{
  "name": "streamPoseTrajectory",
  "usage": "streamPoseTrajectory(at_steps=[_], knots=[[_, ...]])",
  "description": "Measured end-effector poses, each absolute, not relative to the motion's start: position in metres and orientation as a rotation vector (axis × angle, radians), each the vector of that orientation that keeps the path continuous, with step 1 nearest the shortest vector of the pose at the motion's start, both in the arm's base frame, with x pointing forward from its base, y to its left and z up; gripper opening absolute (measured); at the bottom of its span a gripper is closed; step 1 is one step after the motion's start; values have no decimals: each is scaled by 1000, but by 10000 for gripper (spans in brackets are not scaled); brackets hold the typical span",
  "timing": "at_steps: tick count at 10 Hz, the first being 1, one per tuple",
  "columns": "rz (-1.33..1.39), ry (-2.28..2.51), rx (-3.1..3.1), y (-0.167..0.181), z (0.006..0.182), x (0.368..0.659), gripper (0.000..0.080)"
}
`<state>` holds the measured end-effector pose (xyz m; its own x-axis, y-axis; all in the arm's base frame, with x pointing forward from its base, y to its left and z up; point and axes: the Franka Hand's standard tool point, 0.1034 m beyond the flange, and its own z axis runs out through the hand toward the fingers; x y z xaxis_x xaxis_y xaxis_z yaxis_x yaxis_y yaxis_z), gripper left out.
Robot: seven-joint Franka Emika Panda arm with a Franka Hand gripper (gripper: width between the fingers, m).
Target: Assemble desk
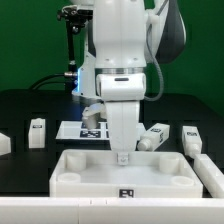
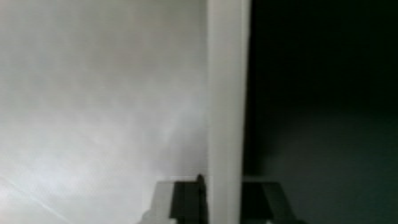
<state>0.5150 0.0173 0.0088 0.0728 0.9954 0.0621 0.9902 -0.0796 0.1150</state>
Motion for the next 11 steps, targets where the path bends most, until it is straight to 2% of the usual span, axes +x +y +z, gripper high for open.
streamPoseTrajectory(at_steps=[3,9,10,11], knots=[[151,2153,2250,36,9,518,51],[103,2153,2263,36,8,518,54],[103,2152,2264,35,8,518,289],[104,2151,2265,35,9,518,289]])
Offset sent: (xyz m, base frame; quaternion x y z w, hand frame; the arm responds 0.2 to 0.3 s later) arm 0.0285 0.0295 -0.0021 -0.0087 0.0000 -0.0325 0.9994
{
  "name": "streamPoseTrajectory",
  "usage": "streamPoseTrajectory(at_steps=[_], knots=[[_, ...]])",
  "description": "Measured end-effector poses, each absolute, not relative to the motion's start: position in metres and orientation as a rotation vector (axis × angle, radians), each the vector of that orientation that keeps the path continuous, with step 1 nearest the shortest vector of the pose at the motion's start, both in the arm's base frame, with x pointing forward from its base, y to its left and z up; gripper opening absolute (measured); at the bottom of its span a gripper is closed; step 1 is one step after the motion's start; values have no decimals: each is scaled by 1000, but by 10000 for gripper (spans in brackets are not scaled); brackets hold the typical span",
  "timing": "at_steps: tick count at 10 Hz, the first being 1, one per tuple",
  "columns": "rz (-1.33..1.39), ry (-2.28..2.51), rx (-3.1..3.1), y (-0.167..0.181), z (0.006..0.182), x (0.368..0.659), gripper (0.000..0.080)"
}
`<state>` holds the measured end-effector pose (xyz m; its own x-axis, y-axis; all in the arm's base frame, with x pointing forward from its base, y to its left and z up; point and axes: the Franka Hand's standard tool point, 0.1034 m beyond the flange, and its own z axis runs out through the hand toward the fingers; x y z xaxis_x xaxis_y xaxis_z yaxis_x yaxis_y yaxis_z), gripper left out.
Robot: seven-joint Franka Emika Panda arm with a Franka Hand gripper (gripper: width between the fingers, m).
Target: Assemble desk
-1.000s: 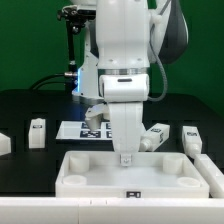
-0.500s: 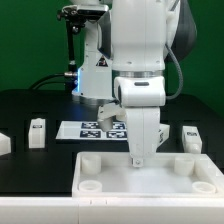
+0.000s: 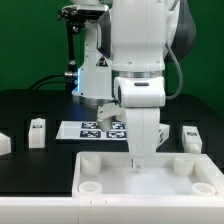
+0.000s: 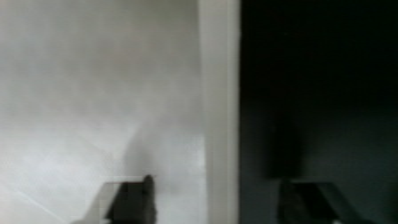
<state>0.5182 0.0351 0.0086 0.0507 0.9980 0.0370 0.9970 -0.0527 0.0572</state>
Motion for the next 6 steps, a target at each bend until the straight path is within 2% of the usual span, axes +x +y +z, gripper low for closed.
streamPoseTrajectory(at_steps=[1,2,3,5,6], knots=[[108,2141,2270,35,11,519,497],[125,2036,2354,38,25,520,497],[138,1937,2427,42,39,514,622],[169,1711,2586,58,52,516,644],[160,1737,2569,64,51,515,648]])
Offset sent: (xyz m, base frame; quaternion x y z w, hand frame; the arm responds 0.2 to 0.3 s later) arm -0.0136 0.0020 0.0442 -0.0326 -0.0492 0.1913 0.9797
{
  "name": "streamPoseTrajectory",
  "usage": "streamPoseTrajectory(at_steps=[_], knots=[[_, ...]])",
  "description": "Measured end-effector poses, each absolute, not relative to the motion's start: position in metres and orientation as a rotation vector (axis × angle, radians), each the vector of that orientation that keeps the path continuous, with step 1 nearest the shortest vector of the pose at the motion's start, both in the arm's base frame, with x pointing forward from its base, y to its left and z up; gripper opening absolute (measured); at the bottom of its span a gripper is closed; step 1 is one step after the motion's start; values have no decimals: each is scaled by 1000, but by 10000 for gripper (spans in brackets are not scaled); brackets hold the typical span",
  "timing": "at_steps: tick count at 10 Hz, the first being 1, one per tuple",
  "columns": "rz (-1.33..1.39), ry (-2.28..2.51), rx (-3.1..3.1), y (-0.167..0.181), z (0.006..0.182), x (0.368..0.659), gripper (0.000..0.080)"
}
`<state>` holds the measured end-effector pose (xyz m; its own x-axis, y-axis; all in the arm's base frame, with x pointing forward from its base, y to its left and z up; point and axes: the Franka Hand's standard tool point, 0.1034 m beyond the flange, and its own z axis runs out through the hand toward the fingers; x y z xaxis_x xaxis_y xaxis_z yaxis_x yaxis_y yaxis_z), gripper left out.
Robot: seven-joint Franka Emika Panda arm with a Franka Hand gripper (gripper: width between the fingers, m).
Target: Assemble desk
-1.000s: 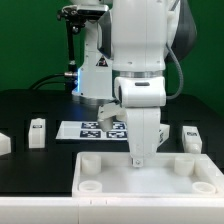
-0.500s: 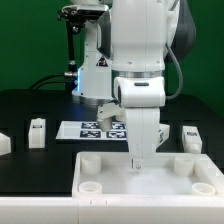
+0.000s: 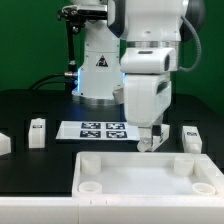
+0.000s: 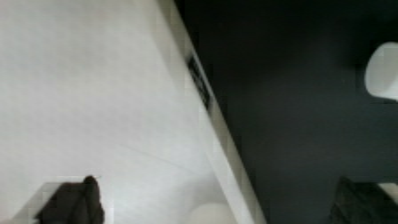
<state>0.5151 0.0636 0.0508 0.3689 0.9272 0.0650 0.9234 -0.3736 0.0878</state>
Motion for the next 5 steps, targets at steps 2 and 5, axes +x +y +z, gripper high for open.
streamPoseTrajectory(at_steps=[2,5], knots=[[159,1714,2586,61,50,515,648],[189,1167,2899,67,60,505,649]])
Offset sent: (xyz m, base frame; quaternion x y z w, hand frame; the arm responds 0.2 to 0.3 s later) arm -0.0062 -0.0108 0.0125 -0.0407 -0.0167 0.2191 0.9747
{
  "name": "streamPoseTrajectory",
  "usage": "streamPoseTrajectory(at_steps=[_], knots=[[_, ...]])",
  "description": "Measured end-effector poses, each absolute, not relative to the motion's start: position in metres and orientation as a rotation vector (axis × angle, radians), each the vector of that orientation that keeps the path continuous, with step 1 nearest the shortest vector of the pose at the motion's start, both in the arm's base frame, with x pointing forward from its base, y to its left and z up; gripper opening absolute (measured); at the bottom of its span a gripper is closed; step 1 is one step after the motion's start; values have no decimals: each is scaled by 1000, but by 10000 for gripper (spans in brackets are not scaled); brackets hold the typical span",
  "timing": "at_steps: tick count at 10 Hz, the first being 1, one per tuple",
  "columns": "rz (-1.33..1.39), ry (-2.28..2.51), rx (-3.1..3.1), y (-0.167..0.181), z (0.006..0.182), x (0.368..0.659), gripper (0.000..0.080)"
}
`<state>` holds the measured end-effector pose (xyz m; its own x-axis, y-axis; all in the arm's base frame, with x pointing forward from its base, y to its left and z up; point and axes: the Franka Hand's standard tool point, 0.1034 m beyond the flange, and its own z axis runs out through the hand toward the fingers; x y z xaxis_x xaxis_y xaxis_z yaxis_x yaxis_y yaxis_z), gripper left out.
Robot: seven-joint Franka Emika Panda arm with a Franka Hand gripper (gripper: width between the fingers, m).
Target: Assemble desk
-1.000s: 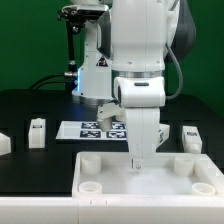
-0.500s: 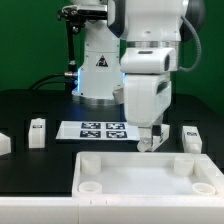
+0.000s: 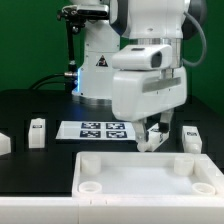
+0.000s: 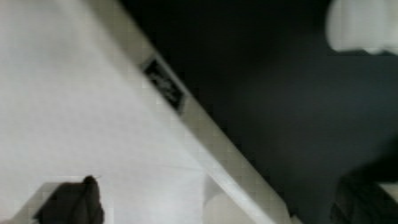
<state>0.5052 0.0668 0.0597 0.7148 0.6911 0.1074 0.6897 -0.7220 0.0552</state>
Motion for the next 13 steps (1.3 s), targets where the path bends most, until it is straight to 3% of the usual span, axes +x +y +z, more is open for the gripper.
streamPoseTrajectory(at_steps=[2,6,9,13], knots=[[186,751,3063,70,60,492,649],[189,399,3159,71,61,494,649],[101,-353,3224,73,60,491,649],[98,-501,3213,75,59,491,649]])
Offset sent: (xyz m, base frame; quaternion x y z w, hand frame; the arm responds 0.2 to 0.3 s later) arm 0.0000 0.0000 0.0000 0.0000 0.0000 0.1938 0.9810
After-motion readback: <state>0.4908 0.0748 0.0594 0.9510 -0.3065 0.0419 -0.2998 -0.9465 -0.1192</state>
